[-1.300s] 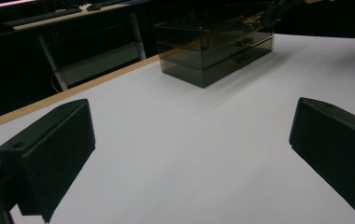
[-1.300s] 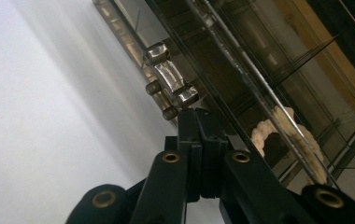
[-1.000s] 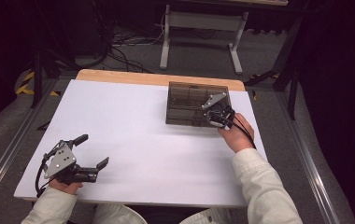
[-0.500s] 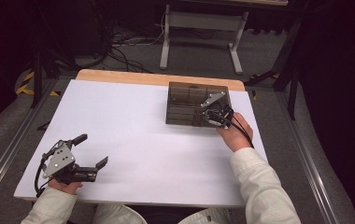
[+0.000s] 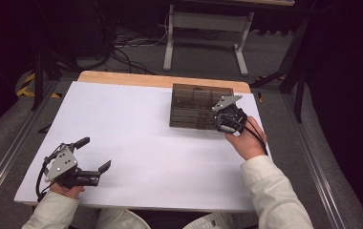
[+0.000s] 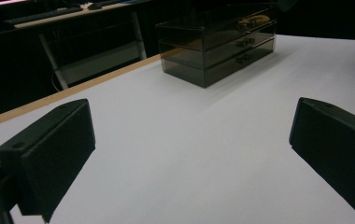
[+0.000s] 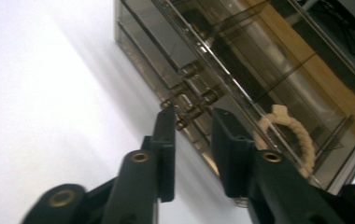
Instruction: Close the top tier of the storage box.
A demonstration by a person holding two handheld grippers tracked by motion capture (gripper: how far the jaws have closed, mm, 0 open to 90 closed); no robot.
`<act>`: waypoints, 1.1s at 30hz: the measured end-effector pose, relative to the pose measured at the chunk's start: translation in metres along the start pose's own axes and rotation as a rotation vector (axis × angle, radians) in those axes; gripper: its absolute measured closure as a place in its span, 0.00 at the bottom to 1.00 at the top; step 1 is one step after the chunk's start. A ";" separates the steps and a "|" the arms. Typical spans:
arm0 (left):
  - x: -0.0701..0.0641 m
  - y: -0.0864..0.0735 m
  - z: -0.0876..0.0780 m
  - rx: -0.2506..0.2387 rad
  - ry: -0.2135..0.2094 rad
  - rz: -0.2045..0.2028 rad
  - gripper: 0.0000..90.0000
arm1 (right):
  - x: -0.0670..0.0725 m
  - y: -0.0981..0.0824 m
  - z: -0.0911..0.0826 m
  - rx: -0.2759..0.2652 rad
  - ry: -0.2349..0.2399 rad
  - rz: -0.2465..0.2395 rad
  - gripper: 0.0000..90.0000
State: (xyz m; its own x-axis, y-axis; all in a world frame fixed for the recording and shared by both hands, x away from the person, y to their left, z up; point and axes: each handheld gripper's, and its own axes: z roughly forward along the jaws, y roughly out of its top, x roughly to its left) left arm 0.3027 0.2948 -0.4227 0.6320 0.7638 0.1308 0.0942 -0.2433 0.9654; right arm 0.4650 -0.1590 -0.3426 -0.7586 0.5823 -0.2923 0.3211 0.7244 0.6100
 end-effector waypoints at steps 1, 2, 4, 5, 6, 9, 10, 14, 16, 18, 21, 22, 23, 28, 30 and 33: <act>0.000 0.000 0.000 -0.001 0.000 -0.001 0.01 | 0.002 0.000 -0.001 -0.005 -0.003 0.009 0.73; 0.000 0.000 0.000 -0.002 0.000 -0.001 0.01 | 0.004 0.000 -0.003 -0.005 -0.004 -0.006 0.70; 0.000 0.000 0.000 -0.002 -0.001 -0.001 0.01 | 0.007 0.001 -0.006 -0.014 -0.001 -0.016 0.65; 0.000 0.000 0.000 -0.001 -0.003 -0.002 0.01 | 0.007 0.001 -0.007 -0.019 0.003 -0.017 0.63; 0.000 0.000 0.001 -0.001 -0.003 -0.002 0.01 | 0.009 0.002 -0.009 -0.024 0.007 -0.018 0.60; 0.000 0.000 0.000 0.000 -0.001 0.002 0.01 | 0.012 0.002 -0.015 -0.058 0.019 -0.015 0.53; 0.000 0.000 0.000 -0.001 -0.002 0.000 0.01 | 0.012 0.002 -0.018 -0.070 0.029 -0.016 0.50; 0.000 0.001 0.000 -0.001 -0.002 0.002 0.01 | 0.018 -0.001 -0.028 -0.132 0.064 0.016 0.39; 0.000 0.001 0.000 -0.002 -0.002 0.001 0.01 | 0.022 -0.005 -0.036 -0.173 0.060 0.007 0.35; 0.000 0.000 0.000 -0.001 -0.004 -0.002 0.01 | 0.024 -0.010 -0.041 -0.213 0.068 0.018 0.30; 0.000 0.000 -0.001 0.000 -0.006 0.002 0.01 | 0.027 -0.021 -0.047 -0.270 0.078 0.056 0.19; 0.000 0.000 -0.001 -0.002 -0.003 0.001 0.01 | 0.028 -0.024 -0.048 -0.281 0.083 0.064 0.16; 0.000 0.000 -0.002 -0.001 -0.002 0.001 0.01 | 0.029 -0.027 -0.049 -0.298 0.086 0.073 0.14; 0.000 0.000 -0.001 0.000 -0.003 0.000 0.01 | 0.034 -0.045 -0.050 -0.354 0.112 0.116 0.05; 0.000 0.000 0.000 0.000 -0.003 0.001 0.01 | 0.037 -0.051 -0.049 -0.371 0.121 0.124 0.03; 0.000 0.000 0.000 -0.001 -0.002 0.000 0.01 | 0.042 -0.060 -0.048 -0.404 0.134 0.126 0.01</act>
State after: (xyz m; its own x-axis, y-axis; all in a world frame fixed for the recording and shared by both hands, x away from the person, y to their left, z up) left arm 0.3026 0.2950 -0.4225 0.6334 0.7627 0.1306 0.0935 -0.2430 0.9655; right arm 0.3870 -0.1959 -0.3557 -0.8029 0.5849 -0.1155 0.1883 0.4327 0.8817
